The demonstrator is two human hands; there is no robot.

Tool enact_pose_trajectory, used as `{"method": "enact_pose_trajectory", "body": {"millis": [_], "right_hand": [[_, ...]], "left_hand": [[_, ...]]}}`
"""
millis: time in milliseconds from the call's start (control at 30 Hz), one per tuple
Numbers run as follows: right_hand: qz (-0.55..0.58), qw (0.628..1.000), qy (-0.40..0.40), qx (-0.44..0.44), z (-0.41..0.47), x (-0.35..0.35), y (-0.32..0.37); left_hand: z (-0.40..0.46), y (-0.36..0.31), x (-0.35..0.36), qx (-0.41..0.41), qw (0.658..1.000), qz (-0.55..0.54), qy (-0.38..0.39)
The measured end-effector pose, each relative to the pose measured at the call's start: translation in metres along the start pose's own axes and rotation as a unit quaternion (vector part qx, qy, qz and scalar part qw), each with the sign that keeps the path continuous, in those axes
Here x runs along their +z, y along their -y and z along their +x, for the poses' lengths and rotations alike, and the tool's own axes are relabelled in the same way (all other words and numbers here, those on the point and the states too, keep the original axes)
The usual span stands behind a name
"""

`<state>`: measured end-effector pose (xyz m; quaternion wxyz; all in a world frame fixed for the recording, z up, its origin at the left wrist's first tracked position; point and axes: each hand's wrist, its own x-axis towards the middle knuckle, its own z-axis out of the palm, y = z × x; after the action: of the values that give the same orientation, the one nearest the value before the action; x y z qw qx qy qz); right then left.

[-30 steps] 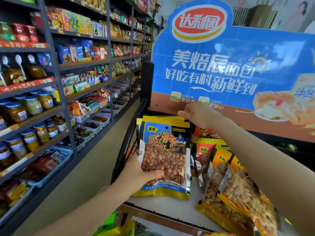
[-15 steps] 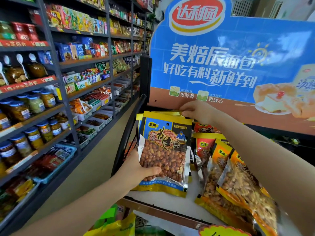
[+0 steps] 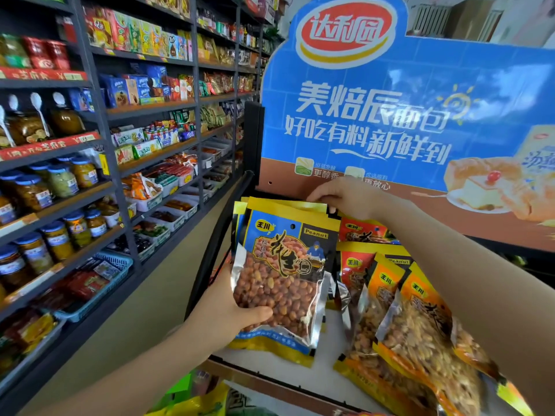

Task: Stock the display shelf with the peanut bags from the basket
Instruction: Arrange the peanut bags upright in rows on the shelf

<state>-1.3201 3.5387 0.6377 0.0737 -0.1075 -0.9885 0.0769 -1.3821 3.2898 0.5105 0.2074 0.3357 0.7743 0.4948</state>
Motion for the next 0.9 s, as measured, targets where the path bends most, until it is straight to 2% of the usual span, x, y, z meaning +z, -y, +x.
{"method": "enact_pose_trajectory", "body": {"millis": [67,100,200,233,300,367,533,700,900], "right_hand": [[-0.009,1.000,-0.012,-0.014,0.001,0.003,-0.002],[-0.001,0.999,-0.043,-0.014,0.000,0.007,-0.004],[0.083,0.982,-0.160,0.046,-0.012,0.021,-0.003],[0.104,0.978,-0.161,0.081,-0.017,0.027,-0.003],[0.148,0.974,-0.054,0.165,-0.025,0.039,-0.003],[0.211,0.954,0.048,0.209,-0.032,0.053,-0.001],[0.300,0.924,0.000,0.238,-0.028,0.084,-0.003],[0.252,0.926,-0.097,0.265,-0.027,0.086,0.000],[0.193,0.933,-0.136,0.273,-0.025,0.089,0.007]], "left_hand": [[-0.005,-0.002,-0.006,0.011,0.999,0.037,-0.014],[-0.008,-0.003,-0.008,0.013,0.999,0.048,-0.021],[-0.018,-0.010,-0.015,0.009,0.996,0.083,-0.039],[-0.022,-0.014,-0.015,0.010,0.994,0.099,-0.047],[-0.027,-0.019,-0.015,0.022,0.990,0.122,-0.066],[-0.030,-0.022,-0.014,0.024,0.988,0.129,-0.079],[-0.039,-0.021,-0.013,0.011,0.984,0.129,-0.123],[-0.045,-0.012,-0.014,-0.011,0.988,0.069,-0.136],[-0.048,-0.017,-0.012,0.017,0.989,0.066,-0.127]]}}
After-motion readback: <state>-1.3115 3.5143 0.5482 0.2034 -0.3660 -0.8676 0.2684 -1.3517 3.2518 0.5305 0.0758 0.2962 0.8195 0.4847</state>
